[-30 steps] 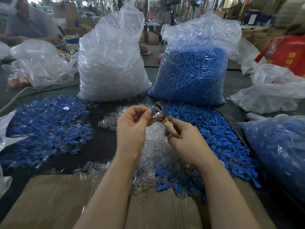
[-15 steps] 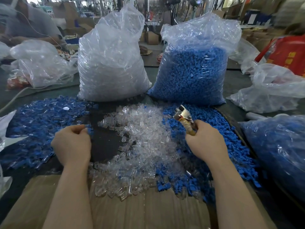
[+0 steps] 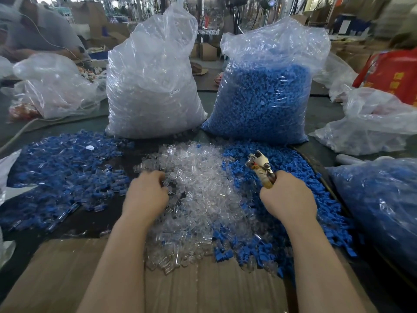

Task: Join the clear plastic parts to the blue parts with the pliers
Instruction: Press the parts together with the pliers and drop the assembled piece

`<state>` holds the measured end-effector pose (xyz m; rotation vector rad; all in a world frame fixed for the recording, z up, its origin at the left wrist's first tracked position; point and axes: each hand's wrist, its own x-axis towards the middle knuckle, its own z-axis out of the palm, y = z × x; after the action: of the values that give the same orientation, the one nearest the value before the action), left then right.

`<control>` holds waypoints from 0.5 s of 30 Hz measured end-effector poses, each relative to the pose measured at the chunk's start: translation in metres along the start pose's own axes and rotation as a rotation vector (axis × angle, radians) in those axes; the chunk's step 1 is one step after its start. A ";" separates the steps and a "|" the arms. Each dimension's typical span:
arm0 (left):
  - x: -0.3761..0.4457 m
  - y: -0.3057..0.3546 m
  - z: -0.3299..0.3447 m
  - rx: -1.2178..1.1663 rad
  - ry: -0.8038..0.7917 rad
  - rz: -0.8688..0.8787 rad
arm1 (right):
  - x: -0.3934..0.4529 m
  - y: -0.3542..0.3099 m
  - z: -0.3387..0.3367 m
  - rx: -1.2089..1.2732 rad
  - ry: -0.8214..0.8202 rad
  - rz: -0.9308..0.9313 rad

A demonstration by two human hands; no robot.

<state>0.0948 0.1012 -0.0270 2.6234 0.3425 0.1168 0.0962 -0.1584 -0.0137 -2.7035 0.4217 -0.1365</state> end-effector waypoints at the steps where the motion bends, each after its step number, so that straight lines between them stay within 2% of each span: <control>1: 0.000 0.002 0.003 0.036 -0.051 0.030 | 0.000 0.000 0.000 -0.005 0.006 0.014; 7: -0.002 0.006 0.003 -0.044 -0.062 0.061 | 0.000 0.003 -0.002 -0.082 0.074 0.138; 15: -0.002 0.005 0.004 -0.165 -0.024 0.034 | -0.002 0.007 0.006 -0.183 0.067 0.168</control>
<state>0.0944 0.0942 -0.0282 2.4655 0.2684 0.1196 0.0936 -0.1620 -0.0216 -2.8324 0.7103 -0.1478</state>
